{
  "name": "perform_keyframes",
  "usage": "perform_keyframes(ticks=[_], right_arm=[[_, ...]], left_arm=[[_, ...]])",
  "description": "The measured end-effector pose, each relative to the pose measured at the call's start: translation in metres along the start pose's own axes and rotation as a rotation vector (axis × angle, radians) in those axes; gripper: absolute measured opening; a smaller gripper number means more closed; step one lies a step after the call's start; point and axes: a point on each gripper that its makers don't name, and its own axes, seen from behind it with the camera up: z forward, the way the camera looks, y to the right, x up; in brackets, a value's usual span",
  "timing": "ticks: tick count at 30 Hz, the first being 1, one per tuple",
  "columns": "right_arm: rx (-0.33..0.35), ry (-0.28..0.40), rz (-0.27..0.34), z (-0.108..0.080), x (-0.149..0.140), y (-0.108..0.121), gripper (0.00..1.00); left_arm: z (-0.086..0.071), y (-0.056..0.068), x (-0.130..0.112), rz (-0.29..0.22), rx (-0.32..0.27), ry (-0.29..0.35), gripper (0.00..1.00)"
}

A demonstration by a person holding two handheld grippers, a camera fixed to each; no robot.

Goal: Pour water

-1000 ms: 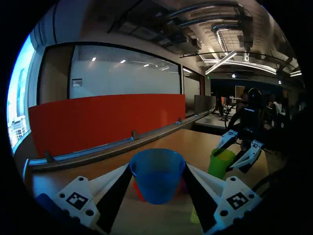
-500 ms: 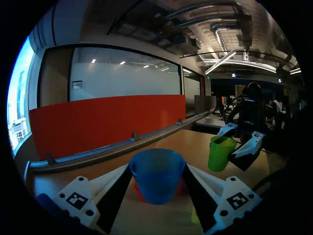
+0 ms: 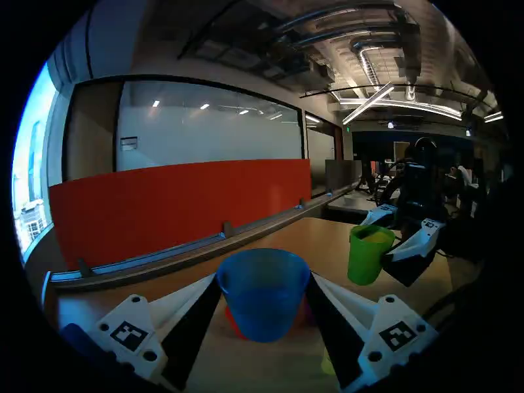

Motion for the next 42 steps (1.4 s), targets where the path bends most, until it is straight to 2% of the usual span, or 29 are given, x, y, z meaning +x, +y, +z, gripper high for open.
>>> perform_keyframes(ticks=[9,18,23,27,38,42], right_arm=[[0.004,-0.002,-0.014,0.004,0.000,-0.003,0.91],[0.012,0.010,0.002,0.009,0.001,-0.002,0.91],[0.022,0.013,0.002,0.013,0.002,-0.004,0.90],[0.035,0.012,0.003,0.017,0.002,-0.009,0.90],[0.065,0.000,0.009,0.027,-0.009,-0.019,0.91],[0.076,-0.001,0.013,0.030,-0.013,-0.023,0.91]], left_arm=[[-0.001,-0.003,0.003,0.014,0.007,0.012,0.87],[-0.004,-0.007,0.004,0.062,0.025,0.018,0.87],[-0.005,-0.009,0.005,0.127,0.040,0.015,0.87],[-0.005,-0.005,0.007,0.170,0.040,0.017,0.87],[-0.004,0.000,0.029,0.311,0.072,0.026,0.87],[-0.004,0.003,0.034,0.349,0.074,0.030,0.87]])
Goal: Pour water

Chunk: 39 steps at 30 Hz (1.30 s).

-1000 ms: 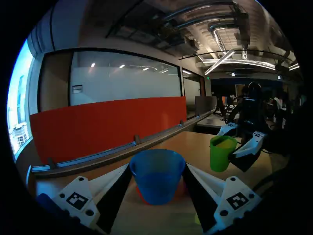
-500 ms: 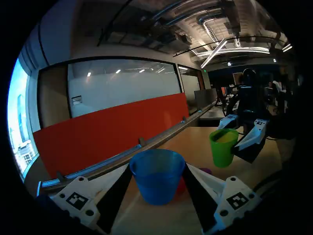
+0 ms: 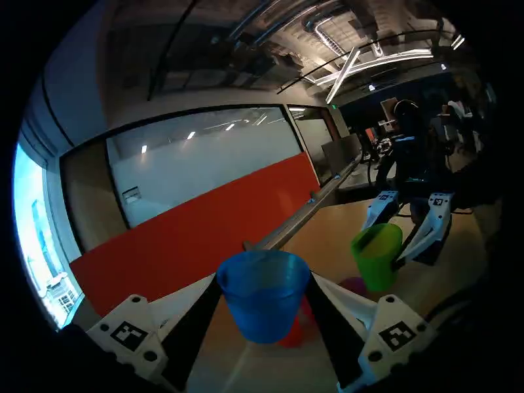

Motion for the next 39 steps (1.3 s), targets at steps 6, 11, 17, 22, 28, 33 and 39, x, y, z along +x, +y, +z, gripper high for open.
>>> perform_keyframes(ticks=[6,11,17,22,28,33,39], right_arm=[[0.023,-0.003,0.012,0.005,-0.006,-0.008,0.90],[0.038,-0.006,0.014,0.009,-0.009,-0.014,0.90],[0.053,-0.006,0.017,0.012,-0.011,-0.019,0.90],[0.064,-0.007,0.018,0.016,-0.012,-0.023,0.90],[0.077,-0.010,0.012,0.020,-0.013,-0.028,0.90],[0.085,-0.016,0.006,0.024,-0.016,-0.031,0.90],[0.091,-0.020,0.007,0.026,-0.019,-0.031,0.90]], left_arm=[[0.001,-0.001,0.009,0.039,0.009,0.009,0.87],[0.002,-0.002,0.015,0.082,0.012,0.011,0.87],[0.001,-0.001,0.025,0.153,0.016,0.022,0.87],[0.000,0.002,0.031,0.195,0.016,0.024,0.87],[-0.002,0.003,0.037,0.241,0.019,0.028,0.87],[-0.003,0.005,0.044,0.284,0.026,0.034,0.87],[-0.003,0.008,0.053,0.322,0.028,0.040,0.87]])
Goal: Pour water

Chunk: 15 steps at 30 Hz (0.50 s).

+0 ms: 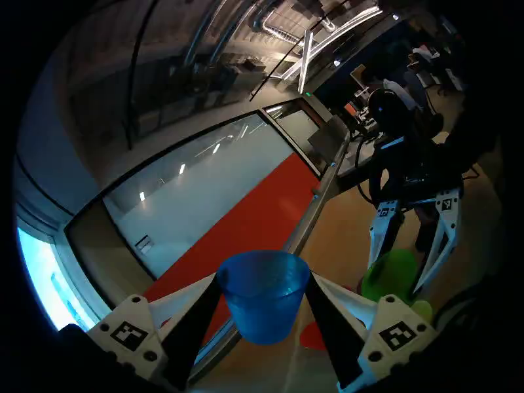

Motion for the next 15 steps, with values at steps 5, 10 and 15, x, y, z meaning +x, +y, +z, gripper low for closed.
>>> perform_keyframes(ticks=[5,10,15], right_arm=[[0.005,-0.006,-0.003,0.002,-0.001,-0.001,0.90],[0.011,-0.007,-0.004,0.005,0.000,-0.002,0.90],[0.013,-0.003,0.000,0.007,0.001,-0.002,0.90]], left_arm=[[0.000,0.001,0.007,0.029,0.004,0.008,0.87],[0.001,0.001,0.012,0.071,0.006,0.010,0.87],[0.002,0.002,0.016,0.108,0.004,0.017,0.87]])
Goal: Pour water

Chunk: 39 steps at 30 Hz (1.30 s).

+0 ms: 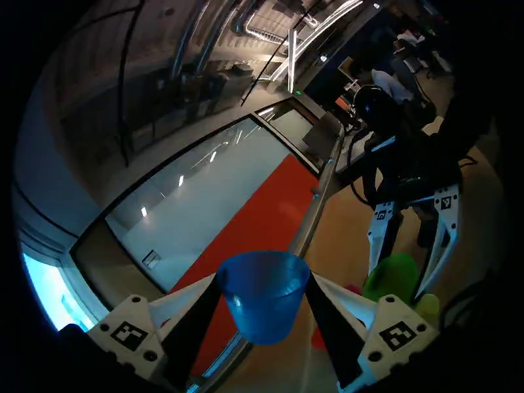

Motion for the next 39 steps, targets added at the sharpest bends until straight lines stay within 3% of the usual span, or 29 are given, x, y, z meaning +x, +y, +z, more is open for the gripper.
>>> perform_keyframes(ticks=[12,39], right_arm=[[-0.001,0.010,-0.001,0.003,0.010,-0.001,0.90],[-0.020,0.028,0.007,0.005,0.018,0.008,0.90]], left_arm=[[0.003,0.000,0.009,0.097,-0.003,0.016,0.87],[0.007,0.001,0.020,0.263,0.005,0.028,0.86]])
